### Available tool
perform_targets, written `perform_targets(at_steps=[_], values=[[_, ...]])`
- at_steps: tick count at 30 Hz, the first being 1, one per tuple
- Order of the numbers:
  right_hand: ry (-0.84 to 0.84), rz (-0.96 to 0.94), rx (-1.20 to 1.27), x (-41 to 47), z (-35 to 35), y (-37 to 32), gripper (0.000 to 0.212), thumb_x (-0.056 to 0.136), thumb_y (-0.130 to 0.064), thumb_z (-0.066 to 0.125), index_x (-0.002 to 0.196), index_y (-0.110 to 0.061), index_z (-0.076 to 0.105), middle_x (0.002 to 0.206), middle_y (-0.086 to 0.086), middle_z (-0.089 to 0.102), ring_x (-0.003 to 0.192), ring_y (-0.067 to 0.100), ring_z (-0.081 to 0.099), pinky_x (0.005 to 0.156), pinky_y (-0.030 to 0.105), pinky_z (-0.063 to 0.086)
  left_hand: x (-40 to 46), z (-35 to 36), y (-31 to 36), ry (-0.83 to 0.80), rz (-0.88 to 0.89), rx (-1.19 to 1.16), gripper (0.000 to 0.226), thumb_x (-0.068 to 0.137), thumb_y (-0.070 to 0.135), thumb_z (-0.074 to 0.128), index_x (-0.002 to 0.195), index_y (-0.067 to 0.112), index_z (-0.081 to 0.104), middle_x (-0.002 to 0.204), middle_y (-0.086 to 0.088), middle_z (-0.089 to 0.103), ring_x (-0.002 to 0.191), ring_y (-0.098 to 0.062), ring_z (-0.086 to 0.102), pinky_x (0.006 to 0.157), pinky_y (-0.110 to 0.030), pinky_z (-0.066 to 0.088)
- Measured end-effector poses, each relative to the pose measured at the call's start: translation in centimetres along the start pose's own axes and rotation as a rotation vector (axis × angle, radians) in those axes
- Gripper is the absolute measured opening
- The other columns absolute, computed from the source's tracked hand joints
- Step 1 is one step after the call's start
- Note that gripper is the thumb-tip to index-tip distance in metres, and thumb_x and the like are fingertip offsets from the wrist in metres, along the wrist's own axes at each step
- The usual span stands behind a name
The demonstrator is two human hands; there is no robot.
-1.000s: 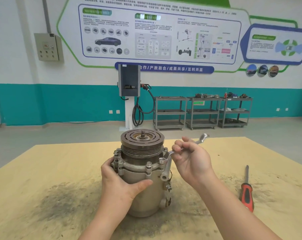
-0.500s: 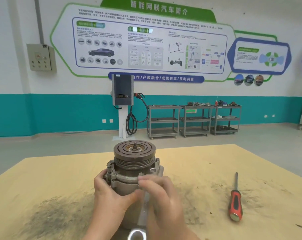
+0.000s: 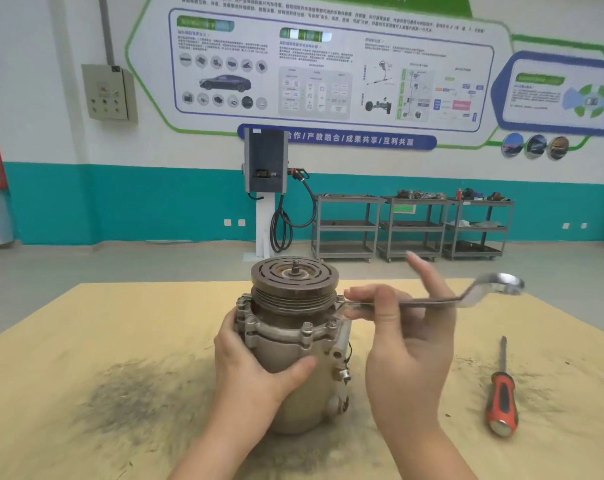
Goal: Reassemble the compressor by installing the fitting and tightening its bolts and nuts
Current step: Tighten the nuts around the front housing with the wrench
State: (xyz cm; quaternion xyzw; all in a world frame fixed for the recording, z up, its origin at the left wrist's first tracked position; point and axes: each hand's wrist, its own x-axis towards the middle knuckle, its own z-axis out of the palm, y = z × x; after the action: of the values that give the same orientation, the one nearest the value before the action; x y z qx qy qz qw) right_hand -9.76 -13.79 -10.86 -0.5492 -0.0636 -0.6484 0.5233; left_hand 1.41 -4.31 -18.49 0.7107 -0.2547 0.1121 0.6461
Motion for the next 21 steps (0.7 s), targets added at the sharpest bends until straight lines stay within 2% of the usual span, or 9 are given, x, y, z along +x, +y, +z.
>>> perform_targets(at_steps=[3,7,10,15,17,18,21], values=[[0.15,0.276,0.26,1.0,-0.8,0.4,0.032,0.103,-0.005,0.037,0.124,-0.028,0.042,0.072,0.009,0.069,0.066,0.021,0.068,0.059,0.025,0.054,0.0,0.0,-0.1,-0.01,0.01,0.008,0.115,0.036,0.069,0.076,0.135,0.049,0.02,0.134,0.014,0.031,0.131,-0.01,0.036,0.11,-0.031,0.032],[0.232,0.529,0.494,2.0,-1.4,1.1,0.034,0.098,0.009,0.031,0.115,-0.019,0.042,0.061,0.009,0.061,0.056,0.021,0.061,0.047,0.025,0.047,0.0,-0.2,0.0,-0.028,0.008,0.03,0.122,0.037,0.071,0.074,0.14,0.039,0.019,0.136,0.013,0.03,0.133,-0.012,0.034,0.113,-0.033,0.031],[0.225,0.629,0.605,2.3,-1.6,1.5,0.031,0.095,0.011,0.03,0.109,-0.014,0.042,0.058,0.007,0.053,0.053,0.021,0.056,0.044,0.026,0.043,0.0,-0.3,0.1,-0.03,0.013,0.038,0.126,0.037,0.071,0.074,0.143,0.032,0.02,0.136,0.011,0.03,0.134,-0.015,0.035,0.115,-0.04,0.032],[0.16,0.746,0.646,3.1,-2.3,1.9,0.028,0.093,0.009,0.026,0.103,-0.012,0.042,0.059,0.005,0.043,0.05,0.019,0.049,0.043,0.025,0.038,0.0,-0.5,0.4,-0.024,0.004,0.033,0.129,0.035,0.07,0.073,0.145,0.025,0.021,0.134,0.009,0.031,0.132,-0.014,0.035,0.112,-0.033,0.031],[0.136,0.671,0.59,2.7,-2.0,1.9,0.028,0.095,0.009,0.026,0.104,-0.012,0.042,0.059,0.005,0.044,0.051,0.02,0.05,0.044,0.026,0.04,-0.1,-0.4,0.2,-0.015,0.004,0.034,0.128,0.035,0.07,0.073,0.144,0.027,0.022,0.133,0.009,0.031,0.13,-0.013,0.035,0.11,-0.031,0.031],[0.121,0.568,0.526,2.3,-1.9,2.0,0.028,0.097,0.009,0.027,0.106,-0.013,0.041,0.059,0.005,0.047,0.052,0.021,0.053,0.046,0.027,0.043,0.0,-0.4,0.1,-0.011,0.003,0.029,0.127,0.035,0.07,0.073,0.143,0.027,0.022,0.134,0.009,0.032,0.129,-0.013,0.036,0.109,-0.031,0.032],[0.038,0.064,0.156,0.0,-1.1,2.1,0.019,0.101,-0.005,0.035,0.115,-0.017,0.039,0.068,0.002,0.063,0.064,0.022,0.064,0.06,0.031,0.053,0.2,-0.3,-0.1,-0.003,0.008,0.048,0.126,0.034,0.072,0.074,0.142,0.032,0.022,0.133,0.01,0.032,0.129,-0.013,0.037,0.109,-0.033,0.033]])
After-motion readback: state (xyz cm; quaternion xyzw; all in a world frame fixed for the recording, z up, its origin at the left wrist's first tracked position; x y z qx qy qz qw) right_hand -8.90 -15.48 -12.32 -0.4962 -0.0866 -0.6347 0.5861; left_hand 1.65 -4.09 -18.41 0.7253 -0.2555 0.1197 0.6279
